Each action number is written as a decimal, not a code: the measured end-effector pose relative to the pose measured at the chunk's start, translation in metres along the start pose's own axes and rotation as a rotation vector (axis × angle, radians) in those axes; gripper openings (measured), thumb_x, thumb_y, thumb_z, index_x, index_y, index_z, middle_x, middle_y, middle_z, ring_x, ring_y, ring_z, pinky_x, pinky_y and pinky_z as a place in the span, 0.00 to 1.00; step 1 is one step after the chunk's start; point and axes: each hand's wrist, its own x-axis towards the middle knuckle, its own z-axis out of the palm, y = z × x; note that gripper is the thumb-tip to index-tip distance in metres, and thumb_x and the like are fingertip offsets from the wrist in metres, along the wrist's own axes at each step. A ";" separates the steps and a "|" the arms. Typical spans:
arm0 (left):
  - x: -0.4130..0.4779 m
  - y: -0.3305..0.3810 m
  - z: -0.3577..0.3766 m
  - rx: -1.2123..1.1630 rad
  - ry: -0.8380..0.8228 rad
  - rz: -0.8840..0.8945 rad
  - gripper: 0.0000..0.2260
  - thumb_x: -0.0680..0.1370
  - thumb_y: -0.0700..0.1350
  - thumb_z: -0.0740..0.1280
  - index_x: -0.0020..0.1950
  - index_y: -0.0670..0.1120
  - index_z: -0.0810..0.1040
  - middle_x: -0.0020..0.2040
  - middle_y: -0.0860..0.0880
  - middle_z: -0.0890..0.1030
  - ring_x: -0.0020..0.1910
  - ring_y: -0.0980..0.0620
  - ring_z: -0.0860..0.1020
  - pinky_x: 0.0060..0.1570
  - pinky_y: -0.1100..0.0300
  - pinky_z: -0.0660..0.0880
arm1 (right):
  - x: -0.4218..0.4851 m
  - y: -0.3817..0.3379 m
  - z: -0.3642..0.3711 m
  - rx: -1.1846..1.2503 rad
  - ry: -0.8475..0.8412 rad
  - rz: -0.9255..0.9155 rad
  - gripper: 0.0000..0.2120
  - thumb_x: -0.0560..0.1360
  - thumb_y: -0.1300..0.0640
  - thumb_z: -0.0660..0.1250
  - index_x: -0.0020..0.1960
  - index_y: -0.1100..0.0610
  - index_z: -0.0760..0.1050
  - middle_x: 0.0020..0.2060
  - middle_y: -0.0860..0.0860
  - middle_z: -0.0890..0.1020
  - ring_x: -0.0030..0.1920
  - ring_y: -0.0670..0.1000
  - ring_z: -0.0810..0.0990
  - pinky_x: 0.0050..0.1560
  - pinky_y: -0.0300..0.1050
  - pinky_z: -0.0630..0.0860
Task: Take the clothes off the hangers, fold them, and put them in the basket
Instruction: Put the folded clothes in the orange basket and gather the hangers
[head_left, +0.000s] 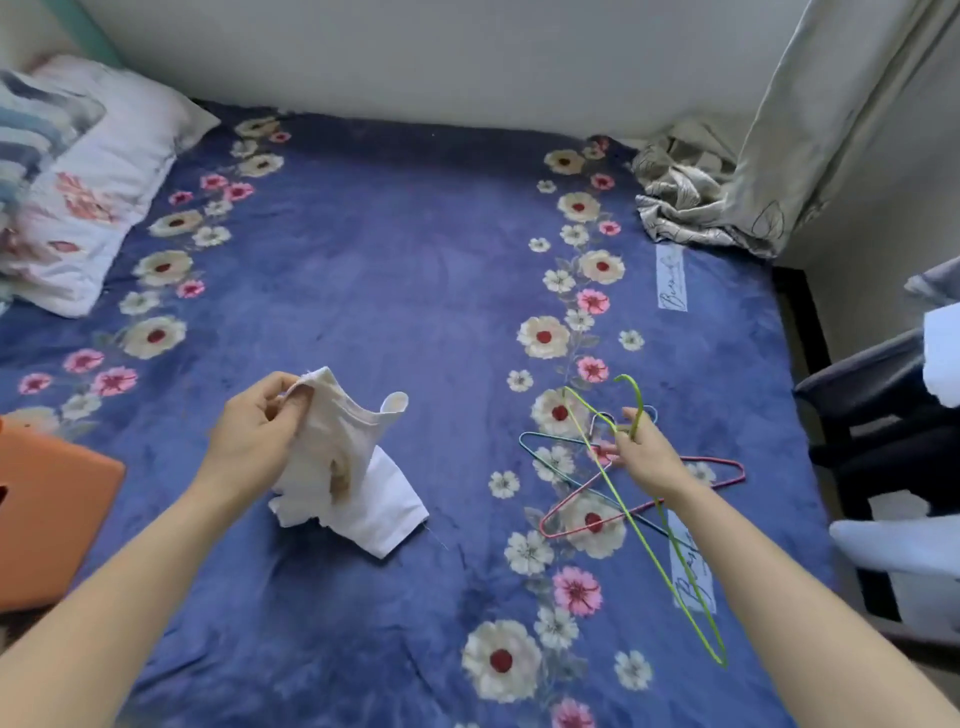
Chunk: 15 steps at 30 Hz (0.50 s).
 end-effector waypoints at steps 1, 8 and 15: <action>0.000 -0.003 0.007 0.003 -0.041 -0.019 0.10 0.82 0.49 0.61 0.46 0.47 0.79 0.42 0.39 0.80 0.38 0.50 0.73 0.39 0.56 0.68 | 0.006 0.011 0.004 0.044 -0.017 0.060 0.08 0.82 0.64 0.55 0.60 0.61 0.66 0.47 0.57 0.79 0.50 0.57 0.84 0.51 0.49 0.79; 0.000 -0.002 0.027 -0.080 -0.203 -0.028 0.11 0.82 0.44 0.62 0.44 0.48 0.81 0.39 0.48 0.81 0.39 0.56 0.75 0.41 0.63 0.70 | 0.034 0.070 0.005 -0.241 0.238 0.435 0.16 0.76 0.57 0.64 0.60 0.65 0.71 0.60 0.66 0.77 0.62 0.66 0.75 0.60 0.55 0.70; -0.016 0.012 -0.013 -0.157 -0.361 0.005 0.08 0.79 0.51 0.66 0.42 0.51 0.81 0.39 0.51 0.80 0.37 0.55 0.76 0.37 0.66 0.71 | -0.020 -0.025 0.101 -0.007 -0.261 0.017 0.26 0.72 0.60 0.73 0.69 0.60 0.70 0.59 0.55 0.77 0.57 0.52 0.76 0.53 0.45 0.73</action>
